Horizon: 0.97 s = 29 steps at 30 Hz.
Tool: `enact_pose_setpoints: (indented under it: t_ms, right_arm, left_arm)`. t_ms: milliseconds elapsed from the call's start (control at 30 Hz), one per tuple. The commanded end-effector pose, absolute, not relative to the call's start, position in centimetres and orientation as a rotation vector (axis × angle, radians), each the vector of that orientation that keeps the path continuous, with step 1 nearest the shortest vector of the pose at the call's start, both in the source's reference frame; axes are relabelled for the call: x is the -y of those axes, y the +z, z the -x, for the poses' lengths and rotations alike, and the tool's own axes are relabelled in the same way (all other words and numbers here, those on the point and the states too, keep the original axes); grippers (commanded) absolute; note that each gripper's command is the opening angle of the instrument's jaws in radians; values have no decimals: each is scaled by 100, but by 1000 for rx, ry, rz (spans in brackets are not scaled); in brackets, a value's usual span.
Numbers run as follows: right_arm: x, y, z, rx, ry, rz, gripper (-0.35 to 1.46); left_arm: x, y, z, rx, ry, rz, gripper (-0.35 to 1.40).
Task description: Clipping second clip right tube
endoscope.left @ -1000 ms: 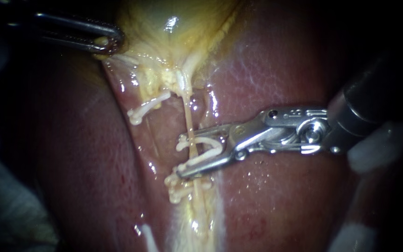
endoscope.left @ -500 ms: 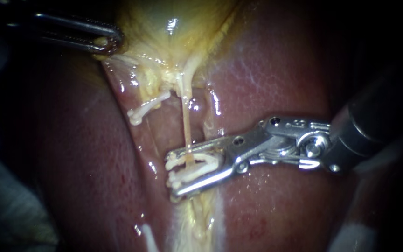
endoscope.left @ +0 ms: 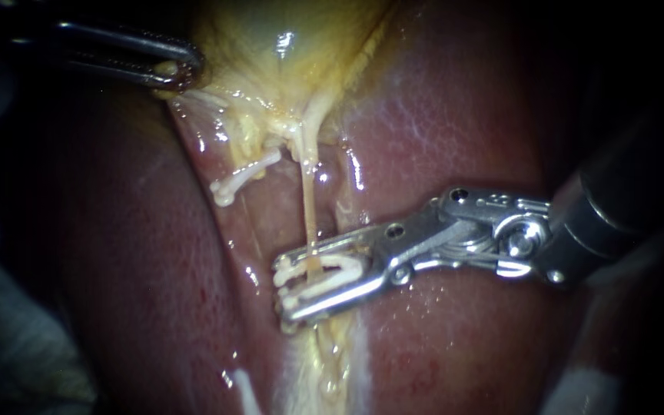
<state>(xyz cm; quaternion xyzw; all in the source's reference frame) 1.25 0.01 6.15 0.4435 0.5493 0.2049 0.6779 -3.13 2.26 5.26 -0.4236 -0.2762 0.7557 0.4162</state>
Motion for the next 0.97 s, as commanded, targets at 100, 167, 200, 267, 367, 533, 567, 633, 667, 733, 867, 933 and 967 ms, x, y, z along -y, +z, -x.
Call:
enact_pose_setpoints:
  t_ms: [100, 167, 200, 267, 367, 533, 567, 633, 667, 733, 867, 933, 967]
  right_arm:
    - [-1, 615, -125, -1234, 460, -997, 9]
    - [-1, 615, -124, -1234, 460, -997, 1]
    - [-1, 614, -124, -1234, 460, -997, -3]
    - [-1, 614, -124, -1234, 460, -997, -10]
    - [-1, 614, -124, -1234, 459, -997, -25]
    - [0, 613, -123, -1231, 463, -1003, -35]
    - [0, 613, -123, -1229, 468, -1006, -35]
    - [1, 612, -123, -1227, 472, -1011, -35]
    - [1, 612, -123, -1225, 476, -1015, -35]
    - [1, 612, -123, -1225, 476, -1015, -35]
    - [1, 612, -123, -1225, 477, -1015, -35]
    - [0, 613, -123, -1225, 477, -1014, -35]
    - [0, 613, -123, -1225, 477, -1014, -35]
  left_arm:
    - [-226, 527, 314, 694, 1898, 1064, -35]
    - [-226, 527, 314, 693, 1898, 1064, -35]
    - [-226, 527, 314, 693, 1898, 1064, -35]
    - [-226, 527, 314, 693, 1898, 1064, -35]
    - [-226, 527, 314, 693, 1898, 1064, -35]
    - [-226, 527, 314, 693, 1898, 1064, -35]
    - [-226, 527, 314, 693, 1898, 1064, -35]
    - [-226, 527, 314, 693, 1898, 1064, -35]
    - [-226, 527, 314, 693, 1898, 1064, -35]
    - [-226, 527, 314, 693, 1898, 1064, -35]
    - [-226, 527, 314, 693, 1898, 1064, -35]
    - [-226, 527, 314, 693, 1898, 1064, -35]
    - [-226, 527, 314, 693, 1898, 1064, -35]
